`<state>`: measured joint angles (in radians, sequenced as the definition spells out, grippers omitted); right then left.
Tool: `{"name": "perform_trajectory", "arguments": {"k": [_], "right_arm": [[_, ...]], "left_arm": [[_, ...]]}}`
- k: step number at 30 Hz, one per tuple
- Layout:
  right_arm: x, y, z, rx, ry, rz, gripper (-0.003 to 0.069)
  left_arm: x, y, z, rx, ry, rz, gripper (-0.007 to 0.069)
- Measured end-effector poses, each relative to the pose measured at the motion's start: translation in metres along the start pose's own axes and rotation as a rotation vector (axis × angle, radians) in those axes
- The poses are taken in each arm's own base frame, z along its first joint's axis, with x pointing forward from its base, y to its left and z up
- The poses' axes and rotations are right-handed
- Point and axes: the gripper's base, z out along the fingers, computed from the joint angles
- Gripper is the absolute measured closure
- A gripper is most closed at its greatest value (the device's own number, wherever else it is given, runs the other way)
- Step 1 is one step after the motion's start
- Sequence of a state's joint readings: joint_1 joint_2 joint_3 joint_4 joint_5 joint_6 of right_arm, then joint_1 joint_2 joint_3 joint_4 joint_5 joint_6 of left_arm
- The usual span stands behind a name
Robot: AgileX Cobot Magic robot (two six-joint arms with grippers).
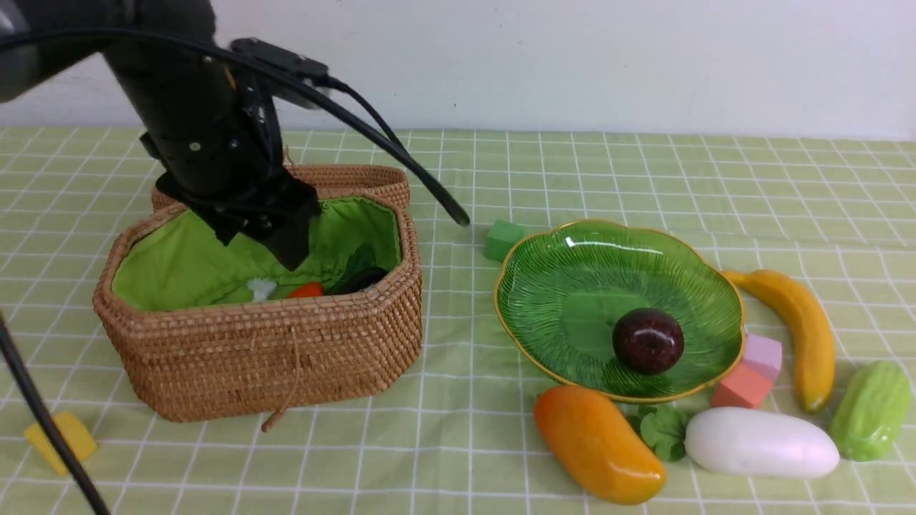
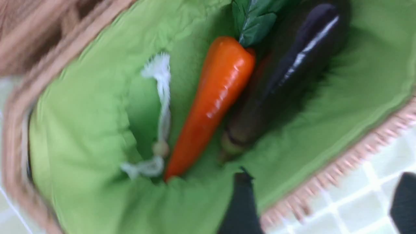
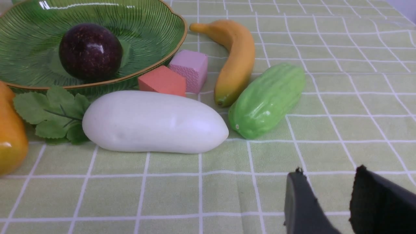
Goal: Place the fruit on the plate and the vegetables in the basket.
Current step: Take a chayote with your right arm and place it on the basket on the left.
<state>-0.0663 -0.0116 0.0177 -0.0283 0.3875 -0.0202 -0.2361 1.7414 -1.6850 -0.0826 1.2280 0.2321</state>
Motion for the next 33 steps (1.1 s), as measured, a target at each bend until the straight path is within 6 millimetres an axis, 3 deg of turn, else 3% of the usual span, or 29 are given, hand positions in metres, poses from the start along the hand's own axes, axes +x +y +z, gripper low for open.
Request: {"name": "perform_trajectory", "arguments": {"k": [2, 4, 8, 14, 15, 18, 24, 30, 33], "right_arm": [[0.000, 0.000, 0.000, 0.000, 0.000, 0.000, 0.0418], [0.000, 0.000, 0.000, 0.000, 0.000, 0.000, 0.0418], [0.000, 0.000, 0.000, 0.000, 0.000, 0.000, 0.0418], [0.000, 0.000, 0.000, 0.000, 0.000, 0.000, 0.0418], [0.000, 0.000, 0.000, 0.000, 0.000, 0.000, 0.0418], [0.000, 0.000, 0.000, 0.000, 0.000, 0.000, 0.0418], [0.000, 0.000, 0.000, 0.000, 0.000, 0.000, 0.0418], [0.000, 0.000, 0.000, 0.000, 0.000, 0.000, 0.0418], [0.000, 0.000, 0.000, 0.001, 0.002, -0.003, 0.0418]], "left_arm": [[0.008, 0.003, -0.017, 0.010, -0.032, -0.041, 0.0216], [0.028, 0.008, -0.041, 0.027, -0.072, -0.100, 0.0393], [0.070, 0.009, -0.077, 0.010, -0.124, -0.157, 0.0627], [0.153, -0.017, -0.126, -0.043, -0.261, -0.187, 0.0638], [0.156, -0.018, -0.127, -0.043, -0.269, -0.187, 0.0638], [0.207, -0.041, -0.139, -0.059, -0.426, -0.213, 0.0638], [0.282, -0.068, -0.111, -0.038, -0.697, -0.342, 0.0638], [0.336, -0.089, -0.104, -0.022, -1.016, -0.338, 0.0638], [0.344, -0.093, -0.098, -0.015, -1.031, -0.334, 0.0638]]}}
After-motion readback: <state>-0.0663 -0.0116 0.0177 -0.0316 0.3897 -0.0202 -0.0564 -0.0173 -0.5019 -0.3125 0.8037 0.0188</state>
